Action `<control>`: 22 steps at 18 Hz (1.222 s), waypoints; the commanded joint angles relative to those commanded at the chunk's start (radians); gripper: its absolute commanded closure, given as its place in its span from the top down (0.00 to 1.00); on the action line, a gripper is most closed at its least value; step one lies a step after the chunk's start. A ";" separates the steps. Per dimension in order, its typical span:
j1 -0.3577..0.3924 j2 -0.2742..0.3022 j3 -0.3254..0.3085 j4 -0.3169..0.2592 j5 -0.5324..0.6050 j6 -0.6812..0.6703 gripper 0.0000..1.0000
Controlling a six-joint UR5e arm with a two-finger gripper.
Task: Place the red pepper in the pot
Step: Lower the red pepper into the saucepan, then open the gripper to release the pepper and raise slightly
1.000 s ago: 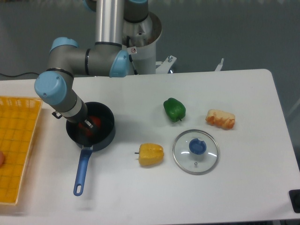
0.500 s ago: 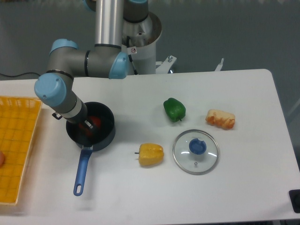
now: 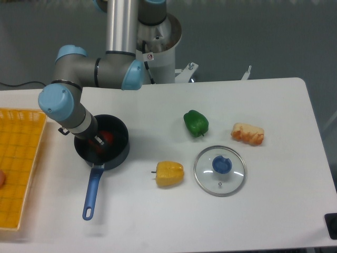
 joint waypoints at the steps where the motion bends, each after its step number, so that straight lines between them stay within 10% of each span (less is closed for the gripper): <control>1: 0.000 -0.002 0.000 0.000 0.006 0.000 0.62; 16: 0.003 0.012 0.026 0.002 0.009 0.000 1.00; 22: 0.052 0.054 0.115 -0.003 0.008 0.009 1.00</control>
